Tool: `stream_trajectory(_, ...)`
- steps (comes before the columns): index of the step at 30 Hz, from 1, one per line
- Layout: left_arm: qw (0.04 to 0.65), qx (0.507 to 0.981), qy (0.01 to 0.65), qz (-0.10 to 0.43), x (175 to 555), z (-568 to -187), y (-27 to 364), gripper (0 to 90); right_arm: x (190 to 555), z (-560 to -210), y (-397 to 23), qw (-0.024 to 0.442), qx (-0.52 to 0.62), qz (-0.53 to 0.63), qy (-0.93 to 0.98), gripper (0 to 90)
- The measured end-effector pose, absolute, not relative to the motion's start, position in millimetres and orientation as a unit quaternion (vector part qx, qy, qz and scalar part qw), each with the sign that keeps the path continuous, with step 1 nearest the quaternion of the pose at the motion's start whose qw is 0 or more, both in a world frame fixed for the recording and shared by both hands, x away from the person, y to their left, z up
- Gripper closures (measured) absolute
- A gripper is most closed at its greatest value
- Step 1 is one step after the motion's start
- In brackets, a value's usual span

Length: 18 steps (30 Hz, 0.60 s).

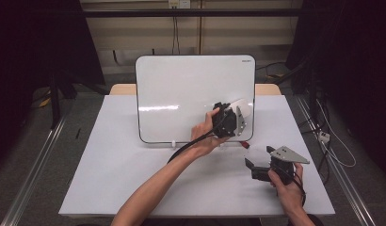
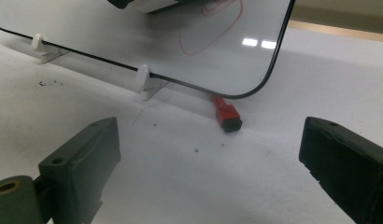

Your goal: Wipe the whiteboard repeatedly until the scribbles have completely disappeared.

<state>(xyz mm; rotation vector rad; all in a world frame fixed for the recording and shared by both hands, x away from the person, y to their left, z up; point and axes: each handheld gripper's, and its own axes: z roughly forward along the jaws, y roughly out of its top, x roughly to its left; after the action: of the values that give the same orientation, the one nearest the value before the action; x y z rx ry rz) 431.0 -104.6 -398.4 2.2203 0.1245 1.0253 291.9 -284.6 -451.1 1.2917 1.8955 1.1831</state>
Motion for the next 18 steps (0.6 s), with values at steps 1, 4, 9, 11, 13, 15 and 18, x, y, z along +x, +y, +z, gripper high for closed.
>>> stream_trajectory(1, 0.339, 0.853, 0.047, 0.393, 431, -398, -104, 31.1, 292, -451, -285, 0.277, 0.481, 0.440, 0.705, 5.6)
stream_trajectory(4, 0.339, 0.857, 0.047, 0.386, 433, -396, -104, 31.1, 292, -451, -285, 0.275, 0.484, 0.441, 0.704, 5.5)
stream_trajectory(9, 0.336, 0.857, 0.054, 0.387, 440, -388, -102, 31.1, 291, -451, -285, 0.275, 0.483, 0.442, 0.704, 5.6)
stream_trajectory(11, 0.339, 0.855, 0.062, 0.388, 445, -383, -100, 31.1, 291, -451, -285, 0.277, 0.481, 0.441, 0.705, 5.5)
stream_trajectory(13, 0.338, 0.854, 0.064, 0.390, 449, -378, -98, 31.1, 291, -451, -285, 0.276, 0.481, 0.441, 0.705, 5.5)
stream_trajectory(15, 0.339, 0.854, 0.067, 0.390, 453, -374, -97, 31.1, 291, -451, -285, 0.276, 0.482, 0.441, 0.705, 5.5)
stream_trajectory(18, 0.336, 0.855, 0.069, 0.388, 456, -370, -97, 31.1, 292, -451, -285, 0.276, 0.482, 0.440, 0.706, 5.5)
